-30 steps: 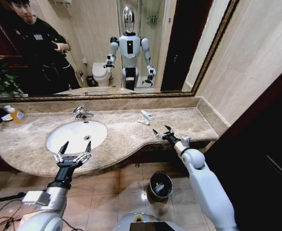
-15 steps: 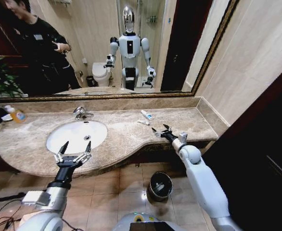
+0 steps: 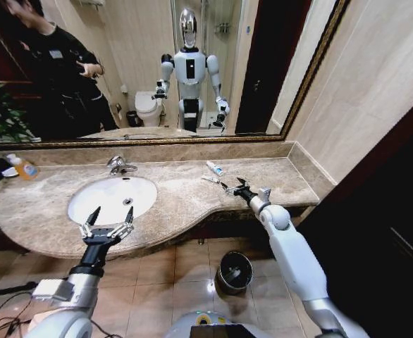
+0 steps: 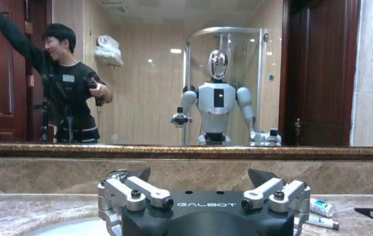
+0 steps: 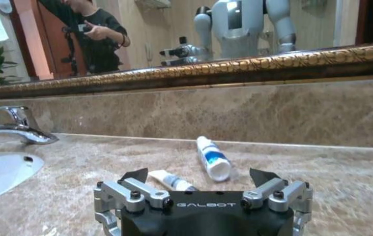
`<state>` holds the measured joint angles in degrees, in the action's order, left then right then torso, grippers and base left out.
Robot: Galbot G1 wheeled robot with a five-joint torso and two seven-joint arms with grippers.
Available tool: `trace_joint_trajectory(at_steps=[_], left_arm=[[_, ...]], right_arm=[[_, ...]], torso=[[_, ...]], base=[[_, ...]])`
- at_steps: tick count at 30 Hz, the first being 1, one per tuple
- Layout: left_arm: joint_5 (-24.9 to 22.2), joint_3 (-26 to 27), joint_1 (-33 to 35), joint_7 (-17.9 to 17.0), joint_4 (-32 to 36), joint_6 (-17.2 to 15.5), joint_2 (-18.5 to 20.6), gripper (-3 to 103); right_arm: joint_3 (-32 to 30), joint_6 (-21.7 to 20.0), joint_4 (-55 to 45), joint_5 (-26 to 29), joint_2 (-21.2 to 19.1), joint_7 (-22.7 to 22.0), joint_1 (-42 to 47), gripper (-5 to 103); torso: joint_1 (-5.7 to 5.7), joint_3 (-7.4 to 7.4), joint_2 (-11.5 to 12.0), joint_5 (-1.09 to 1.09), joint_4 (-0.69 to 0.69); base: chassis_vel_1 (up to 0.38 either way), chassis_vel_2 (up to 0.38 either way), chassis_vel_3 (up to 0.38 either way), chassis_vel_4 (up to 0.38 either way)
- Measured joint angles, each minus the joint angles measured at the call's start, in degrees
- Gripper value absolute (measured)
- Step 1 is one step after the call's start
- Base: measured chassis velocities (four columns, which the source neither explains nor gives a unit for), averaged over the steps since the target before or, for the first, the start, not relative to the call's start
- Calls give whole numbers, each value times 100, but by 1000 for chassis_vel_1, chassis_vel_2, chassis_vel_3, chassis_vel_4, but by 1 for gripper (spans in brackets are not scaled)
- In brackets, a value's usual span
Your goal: Pick up the trash from the sink and place it in the trash bin.
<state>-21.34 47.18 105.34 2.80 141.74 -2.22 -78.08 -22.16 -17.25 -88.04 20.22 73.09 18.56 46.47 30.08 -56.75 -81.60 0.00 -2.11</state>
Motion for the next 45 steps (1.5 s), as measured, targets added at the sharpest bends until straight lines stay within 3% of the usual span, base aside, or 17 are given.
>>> trace_joint_trajectory(at_steps=[24,33,45], left_arm=[[0,-1,0,0,0,0,0,100],[0,0,0,0,0,0,0,100],[0,0,0,0,0,0,0,100]], right_arm=[[445,-132,1129,-321,151,313,-1045,100],[774,-388,1474,-282,-91,509,-1324,100],[953,-457,1955,-287,-74,704,-1627,99]], torso=[[0,0,-1,0,0],[0,0,-1,0,1],[0,0,-1,0,0]], base=[[0,0,0,0],[0,0,0,0],[0,0,0,0]])
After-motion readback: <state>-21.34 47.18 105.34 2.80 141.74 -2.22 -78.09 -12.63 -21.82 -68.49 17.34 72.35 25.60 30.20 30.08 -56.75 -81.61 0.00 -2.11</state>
